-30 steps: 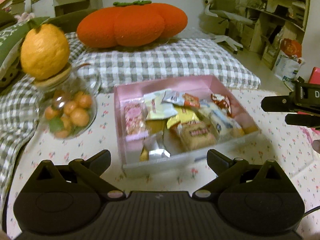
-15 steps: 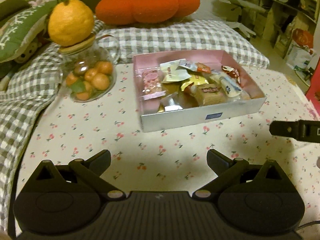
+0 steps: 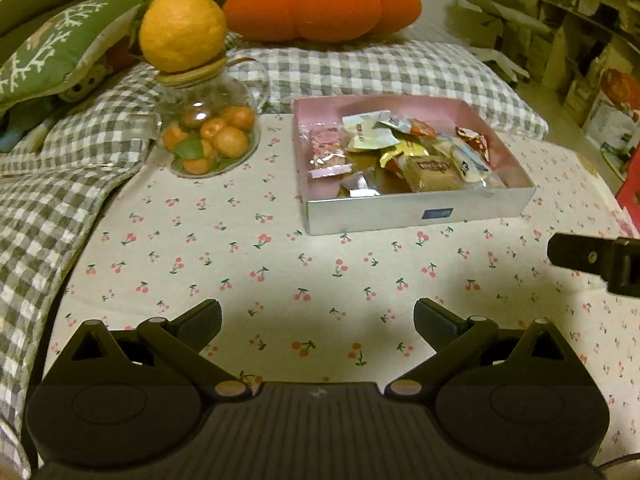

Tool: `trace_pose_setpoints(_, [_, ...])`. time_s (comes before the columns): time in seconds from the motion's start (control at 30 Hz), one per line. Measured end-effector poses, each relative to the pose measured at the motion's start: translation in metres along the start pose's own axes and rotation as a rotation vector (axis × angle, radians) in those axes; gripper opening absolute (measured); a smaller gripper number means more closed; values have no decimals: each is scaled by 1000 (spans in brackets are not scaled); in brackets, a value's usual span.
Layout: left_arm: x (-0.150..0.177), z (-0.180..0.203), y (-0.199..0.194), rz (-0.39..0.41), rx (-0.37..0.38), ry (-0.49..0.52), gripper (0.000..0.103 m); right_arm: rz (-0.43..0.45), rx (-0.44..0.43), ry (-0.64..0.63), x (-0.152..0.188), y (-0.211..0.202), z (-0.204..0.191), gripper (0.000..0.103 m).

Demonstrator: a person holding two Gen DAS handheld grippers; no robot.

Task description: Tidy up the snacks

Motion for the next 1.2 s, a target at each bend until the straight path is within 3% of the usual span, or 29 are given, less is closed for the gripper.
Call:
trace_pose_setpoints(0.43, [-1, -6, -4, 21, -49, -72, 103, 15, 55, -110, 8, 3, -20, 98])
trace_pose_setpoints(1.2, [0, -5, -5, 27, -52, -59, 103, 6, 55, -107, 9, 7, -21, 98])
Point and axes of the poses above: each gripper's, at about its wrist camera, not at the fingertips, and y roughly the way its jaws point, z to its right, x to its underside, the point moved 3 cm from there along y, roughly the way its jaws point, and after that the axes turned 6 degrees about -y, right-handed, at the moved point
